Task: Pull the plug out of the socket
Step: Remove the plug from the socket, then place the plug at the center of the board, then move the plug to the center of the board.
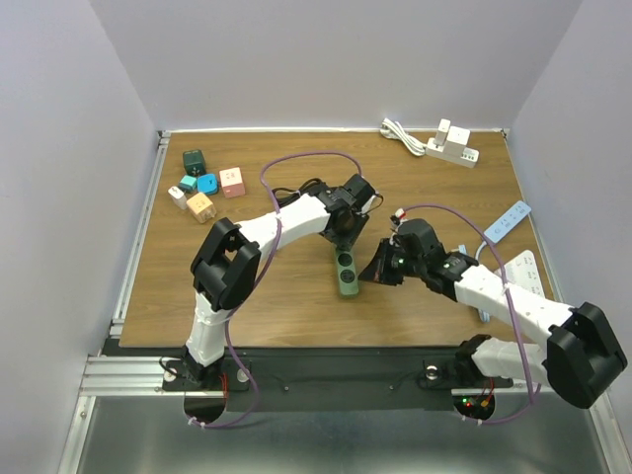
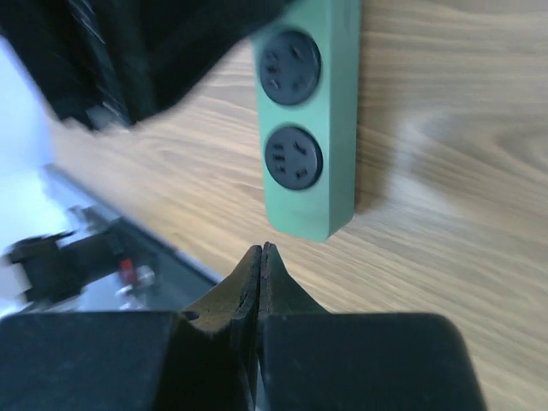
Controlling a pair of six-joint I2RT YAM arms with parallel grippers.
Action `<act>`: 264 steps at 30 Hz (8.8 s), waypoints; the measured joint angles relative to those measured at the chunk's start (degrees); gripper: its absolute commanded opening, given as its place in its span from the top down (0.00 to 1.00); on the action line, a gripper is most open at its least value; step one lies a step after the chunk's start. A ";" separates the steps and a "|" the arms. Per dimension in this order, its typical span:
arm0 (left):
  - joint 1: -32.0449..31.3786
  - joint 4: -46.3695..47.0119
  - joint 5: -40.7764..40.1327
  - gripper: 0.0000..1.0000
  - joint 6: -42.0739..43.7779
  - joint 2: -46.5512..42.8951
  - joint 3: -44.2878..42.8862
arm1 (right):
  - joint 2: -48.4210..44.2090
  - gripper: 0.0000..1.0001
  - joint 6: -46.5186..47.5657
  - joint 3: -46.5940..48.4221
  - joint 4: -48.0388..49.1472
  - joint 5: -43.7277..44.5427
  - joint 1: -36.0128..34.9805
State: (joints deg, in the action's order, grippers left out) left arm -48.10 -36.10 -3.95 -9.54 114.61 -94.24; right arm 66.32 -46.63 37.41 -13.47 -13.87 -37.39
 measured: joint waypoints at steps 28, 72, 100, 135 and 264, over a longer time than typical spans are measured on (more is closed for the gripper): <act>0.22 0.83 -2.29 0.43 -9.40 -3.48 5.75 | 13.00 1.00 -0.20 -2.99 21.24 -24.74 6.71; 0.55 0.94 -6.23 1.00 -29.03 -3.78 8.85 | 33.97 1.00 -11.08 -1.95 42.71 -29.27 7.74; 1.25 -2.58 -5.03 1.00 -26.49 -2.91 6.08 | 39.08 0.99 -9.75 6.78 33.18 -24.74 6.82; 11.21 18.80 10.25 1.00 -29.59 -15.67 27.47 | 43.91 0.99 -9.62 10.56 35.58 -25.66 5.84; 31.87 17.77 -2.62 0.72 -36.89 -14.93 33.48 | 22.16 0.69 9.14 18.03 -10.19 -3.69 9.07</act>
State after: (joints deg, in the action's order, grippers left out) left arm -16.23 -18.33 -6.57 -46.44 99.68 -60.75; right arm 88.49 -37.50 55.44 -23.66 -17.56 -28.32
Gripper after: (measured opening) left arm 0.551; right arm 0.332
